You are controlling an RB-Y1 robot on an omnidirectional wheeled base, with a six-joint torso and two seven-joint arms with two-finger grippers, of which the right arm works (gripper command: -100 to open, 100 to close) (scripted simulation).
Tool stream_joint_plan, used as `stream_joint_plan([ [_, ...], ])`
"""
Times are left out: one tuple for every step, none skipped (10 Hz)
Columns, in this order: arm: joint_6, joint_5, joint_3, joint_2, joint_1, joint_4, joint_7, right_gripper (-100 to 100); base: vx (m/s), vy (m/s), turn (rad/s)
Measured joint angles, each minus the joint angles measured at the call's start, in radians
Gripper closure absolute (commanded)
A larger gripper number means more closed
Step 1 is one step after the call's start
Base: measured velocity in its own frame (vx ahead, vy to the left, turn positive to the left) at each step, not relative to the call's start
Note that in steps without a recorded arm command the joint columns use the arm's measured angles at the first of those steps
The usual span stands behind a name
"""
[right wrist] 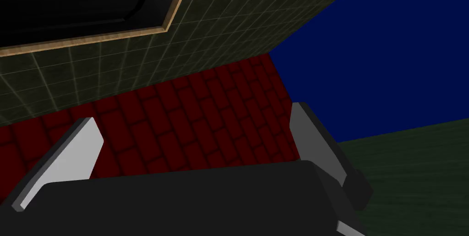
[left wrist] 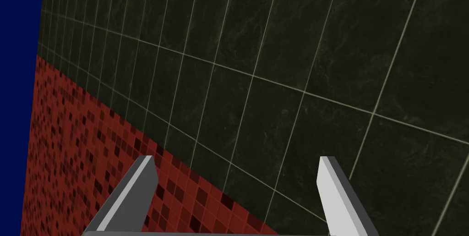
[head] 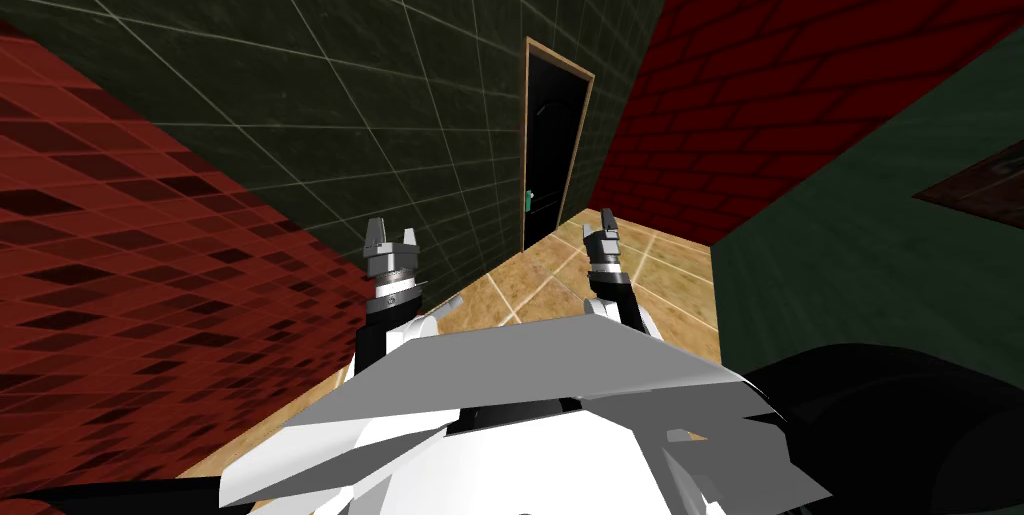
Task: Pull the door open
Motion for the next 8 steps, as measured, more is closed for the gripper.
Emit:
stream_joint_plan([
  [0.002,0.008,0.003,-0.009,-0.012,0.015,0.009,-100,0.155,-0.082,0.022],
  [0.000,0.015,0.004,-0.019,-0.023,0.036,0.021,-100,0.164,-0.082,0.014],
  [-0.004,0.024,0.008,-0.026,-0.035,0.056,0.034,-100,0.167,-0.067,0.005],
  [-0.005,0.035,0.016,-0.030,-0.046,0.075,0.050,-100,0.180,-0.073,0.003],
  [-0.008,0.048,0.023,-0.035,-0.060,0.100,0.067,-100,0.191,-0.075,0.011],
  [-0.010,0.061,0.033,-0.040,-0.069,0.120,0.086,-100,0.142,-0.063,0.010],
  [-0.010,0.068,0.032,-0.050,-0.083,0.140,0.098,-100,0.099,-0.046,0.005],
  [-0.013,0.074,0.034,-0.056,-0.091,0.156,0.107,-100,0.131,-0.069,0.002],
])
